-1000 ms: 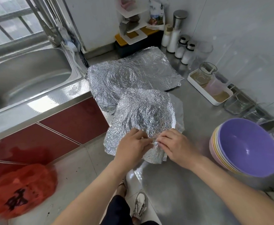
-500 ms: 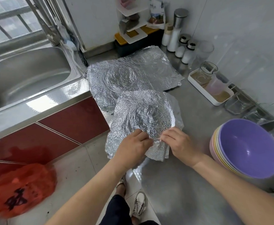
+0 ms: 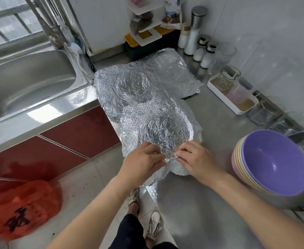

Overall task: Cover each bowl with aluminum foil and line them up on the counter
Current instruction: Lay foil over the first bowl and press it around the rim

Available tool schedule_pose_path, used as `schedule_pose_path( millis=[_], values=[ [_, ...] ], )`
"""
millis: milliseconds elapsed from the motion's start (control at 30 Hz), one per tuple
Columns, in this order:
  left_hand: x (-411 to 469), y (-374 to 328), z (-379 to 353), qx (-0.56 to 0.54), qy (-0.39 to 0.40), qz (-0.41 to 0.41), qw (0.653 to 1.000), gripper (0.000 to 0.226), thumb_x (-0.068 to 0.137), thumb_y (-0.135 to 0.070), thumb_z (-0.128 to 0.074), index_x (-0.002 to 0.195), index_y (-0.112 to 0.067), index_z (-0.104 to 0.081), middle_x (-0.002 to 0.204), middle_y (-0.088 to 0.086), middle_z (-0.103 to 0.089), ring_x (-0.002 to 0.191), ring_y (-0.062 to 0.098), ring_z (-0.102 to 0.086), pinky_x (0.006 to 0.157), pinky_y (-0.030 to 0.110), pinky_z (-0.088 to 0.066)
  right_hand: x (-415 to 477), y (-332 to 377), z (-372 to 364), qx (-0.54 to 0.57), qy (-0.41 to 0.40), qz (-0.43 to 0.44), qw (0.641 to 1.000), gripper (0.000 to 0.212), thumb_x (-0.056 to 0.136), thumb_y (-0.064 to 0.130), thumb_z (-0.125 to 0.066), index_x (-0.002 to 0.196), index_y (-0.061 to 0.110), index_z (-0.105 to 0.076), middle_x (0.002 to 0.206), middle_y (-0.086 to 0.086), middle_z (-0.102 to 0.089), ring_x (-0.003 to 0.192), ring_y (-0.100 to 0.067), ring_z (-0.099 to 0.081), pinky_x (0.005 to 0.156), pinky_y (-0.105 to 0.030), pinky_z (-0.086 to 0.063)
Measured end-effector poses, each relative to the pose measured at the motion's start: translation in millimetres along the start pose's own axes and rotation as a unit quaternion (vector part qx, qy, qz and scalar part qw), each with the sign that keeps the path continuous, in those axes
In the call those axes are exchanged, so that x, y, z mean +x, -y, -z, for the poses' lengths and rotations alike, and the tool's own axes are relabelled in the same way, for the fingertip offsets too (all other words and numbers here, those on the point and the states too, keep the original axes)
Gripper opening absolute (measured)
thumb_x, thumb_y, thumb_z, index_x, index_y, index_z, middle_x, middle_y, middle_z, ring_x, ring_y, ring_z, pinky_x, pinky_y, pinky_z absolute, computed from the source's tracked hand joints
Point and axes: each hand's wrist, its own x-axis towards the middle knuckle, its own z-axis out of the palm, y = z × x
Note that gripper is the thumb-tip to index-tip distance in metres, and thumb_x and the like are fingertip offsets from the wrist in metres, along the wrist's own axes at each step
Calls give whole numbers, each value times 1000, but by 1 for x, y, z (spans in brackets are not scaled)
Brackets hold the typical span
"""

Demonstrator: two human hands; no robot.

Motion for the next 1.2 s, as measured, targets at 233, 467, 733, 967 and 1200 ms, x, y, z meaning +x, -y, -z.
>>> schedule_pose_path(
  millis=[233,467,733,967,1200],
  values=[
    [2,-3,-13,32,-12,-16,999,22,93,-35,-57,90,-21,-74,85,-7,-63,78,17,-56,64,31,-50,4,-13,-6,-38,-24,60,997,16,76,2,-76,82,13,-67,86,0,-61,82,-21,-55,63,-32,-50],
    [23,-45,-28,105,-10,14,994,22,62,-15,-87,65,-18,-65,63,-3,-55,58,18,-50,50,28,-40,6,-32,12,-87,-9,58,995,21,79,7,-52,89,15,-70,97,1,-65,99,-19,-52,67,-37,-52],
    [20,-55,-24,43,-33,70,996,29,90,-38,-55,103,-17,-70,104,2,-69,96,23,-62,82,32,-51,-9,-12,20,-44,24,24,998,29,79,3,-66,107,13,-69,110,0,-64,107,-22,-56,81,-37,-53],
    [3,-34,-18,80,119,141,979,67,96,-64,-10,152,-30,-23,162,4,-14,150,22,-6,119,45,-1,-8,-7,11,-44,20,48,998,18,80,11,-76,97,14,-71,101,2,-64,100,-19,-54,75,-33,-53],
    [0,-33,-19,18,-20,42,999,30,94,-42,-52,110,-22,-68,111,0,-64,104,24,-57,86,40,-51,-6,-6,7,-73,2,54,996,22,73,5,-79,90,14,-70,97,-1,-63,98,-20,-50,69,-33,-51]
  ],
)
